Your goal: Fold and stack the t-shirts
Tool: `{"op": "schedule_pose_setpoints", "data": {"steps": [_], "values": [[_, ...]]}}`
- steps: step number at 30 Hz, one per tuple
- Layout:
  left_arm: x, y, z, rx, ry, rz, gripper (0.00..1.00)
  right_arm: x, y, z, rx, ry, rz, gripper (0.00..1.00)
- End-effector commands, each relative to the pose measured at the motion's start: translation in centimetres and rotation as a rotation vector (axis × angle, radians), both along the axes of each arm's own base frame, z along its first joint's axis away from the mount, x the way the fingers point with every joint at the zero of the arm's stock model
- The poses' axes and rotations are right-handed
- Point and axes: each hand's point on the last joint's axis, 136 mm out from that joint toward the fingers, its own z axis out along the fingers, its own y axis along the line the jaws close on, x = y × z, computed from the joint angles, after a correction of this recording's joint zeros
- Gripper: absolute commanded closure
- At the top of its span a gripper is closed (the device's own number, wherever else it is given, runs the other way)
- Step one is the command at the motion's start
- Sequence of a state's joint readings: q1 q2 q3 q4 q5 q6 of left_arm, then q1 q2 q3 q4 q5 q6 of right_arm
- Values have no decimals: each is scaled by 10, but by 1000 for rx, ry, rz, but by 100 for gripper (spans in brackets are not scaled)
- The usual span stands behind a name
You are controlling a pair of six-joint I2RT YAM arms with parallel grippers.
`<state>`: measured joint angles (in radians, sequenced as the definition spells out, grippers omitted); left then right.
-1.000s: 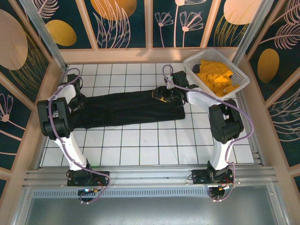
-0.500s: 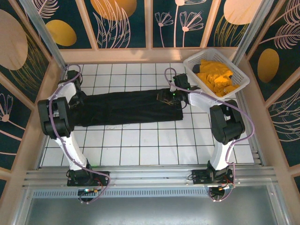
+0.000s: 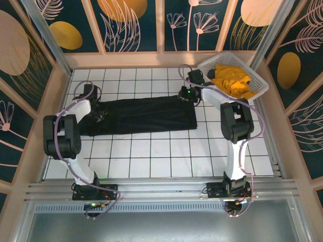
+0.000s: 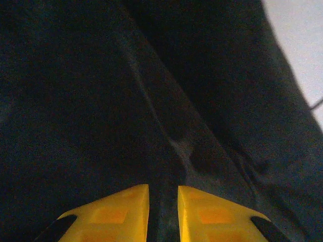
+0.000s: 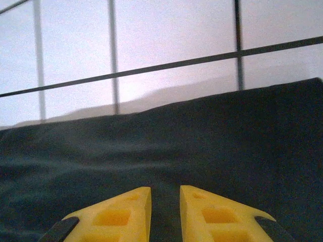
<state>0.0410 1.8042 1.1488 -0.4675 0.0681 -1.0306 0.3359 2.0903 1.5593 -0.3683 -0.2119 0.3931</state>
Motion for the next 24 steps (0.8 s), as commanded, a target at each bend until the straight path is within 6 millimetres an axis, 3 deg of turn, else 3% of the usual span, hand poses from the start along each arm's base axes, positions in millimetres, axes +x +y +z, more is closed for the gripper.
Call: {"op": "schedule_pose_setpoints", "data": {"steps": [1,6,10,15,20,22,24], "values": [[16,3,-13,-14,8,54,78,-4,-23,-32,-105,88,-15,78],[42,4,-36,-1,46,20,78,-35,-44,-56,-189,183,-45,81],[95,-26,-41,-52,-13,-86,76,-85,-65,-66,-242,263,-93,82],[158,-107,-33,-93,-106,-246,71,-183,-62,-75,-229,380,-73,82],[190,-214,-41,-218,-188,-385,71,-281,-24,-77,-126,512,41,81],[196,-253,-38,-282,-239,-434,71,-306,-1,-77,-62,553,118,79],[202,-287,-34,-351,-301,-481,68,-317,17,-76,-39,556,179,78]]}}
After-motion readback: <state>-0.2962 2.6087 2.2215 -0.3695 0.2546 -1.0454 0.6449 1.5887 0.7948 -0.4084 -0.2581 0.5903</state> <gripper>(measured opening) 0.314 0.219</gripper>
